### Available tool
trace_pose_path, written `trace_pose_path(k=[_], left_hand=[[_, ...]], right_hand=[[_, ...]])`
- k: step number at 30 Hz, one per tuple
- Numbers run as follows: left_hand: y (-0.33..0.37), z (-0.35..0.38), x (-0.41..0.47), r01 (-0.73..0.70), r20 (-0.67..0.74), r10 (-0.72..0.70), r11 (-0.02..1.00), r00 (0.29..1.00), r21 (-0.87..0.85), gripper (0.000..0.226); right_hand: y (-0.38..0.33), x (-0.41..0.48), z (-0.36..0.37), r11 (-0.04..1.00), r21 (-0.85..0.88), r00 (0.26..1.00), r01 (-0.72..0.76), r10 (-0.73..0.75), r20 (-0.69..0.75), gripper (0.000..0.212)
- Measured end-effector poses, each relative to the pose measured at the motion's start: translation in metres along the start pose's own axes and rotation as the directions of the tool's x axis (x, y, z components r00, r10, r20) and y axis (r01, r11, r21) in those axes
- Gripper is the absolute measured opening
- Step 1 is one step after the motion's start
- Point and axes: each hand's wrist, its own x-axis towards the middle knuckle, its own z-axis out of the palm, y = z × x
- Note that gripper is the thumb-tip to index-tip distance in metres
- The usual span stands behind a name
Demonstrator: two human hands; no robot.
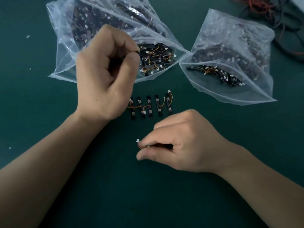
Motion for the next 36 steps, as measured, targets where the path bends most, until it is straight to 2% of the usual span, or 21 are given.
trace_pose_path(k=[3,6,9,12,15,17,20,24,29,36], left_hand=[[0.002,0.001,0.0,0.03,0.02,-0.03,1.0,0.999,0.005,0.019],[0.003,0.002,-0.001,0.053,0.02,-0.053,0.998,0.998,0.016,0.017],[0.004,0.003,0.0,0.049,0.022,-0.049,0.999,0.999,0.02,0.017],[0.005,0.003,0.001,0.048,0.024,-0.049,0.999,0.999,0.019,0.018],[0.004,0.003,0.001,0.052,0.027,-0.052,0.999,0.998,0.005,0.018],[0.004,0.004,0.001,0.046,0.025,-0.046,0.999,0.999,0.007,0.018],[0.003,0.004,0.001,0.045,0.025,-0.045,0.999,0.999,0.007,0.017],[0.002,0.004,0.001,0.04,0.026,-0.04,0.999,0.999,0.006,0.015],[0.003,0.004,0.001,0.041,0.023,-0.042,0.999,0.999,0.013,0.018],[0.004,0.005,0.0,0.027,0.04,-0.028,0.999,0.999,0.03,0.016]], right_hand=[[-0.001,-0.004,-0.005,0.989,0.1,0.994,-0.106,0.108,-0.016,0.028],[-0.003,-0.008,-0.006,0.972,0.134,0.981,-0.193,0.19,0.03,0.049],[-0.003,-0.008,-0.007,0.963,0.152,0.974,-0.225,0.22,0.045,0.058],[-0.005,-0.007,-0.005,0.976,0.004,0.975,-0.216,0.216,-0.044,0.055],[-0.004,-0.007,-0.007,0.97,-0.027,0.966,-0.242,0.238,-0.103,0.046],[-0.003,-0.007,-0.01,0.964,-0.063,0.961,-0.258,0.25,-0.114,0.047],[0.0,-0.012,-0.015,0.973,-0.097,0.973,-0.209,0.197,-0.116,0.043],[0.004,-0.022,-0.024,0.981,-0.103,0.986,-0.167,0.163,-0.046,0.014],[0.005,-0.016,-0.024,0.983,-0.155,0.993,-0.094,0.104,0.055,0.018],[-0.01,-0.003,-0.004,0.982,-0.16,0.995,-0.101,0.102,0.0,0.017]])
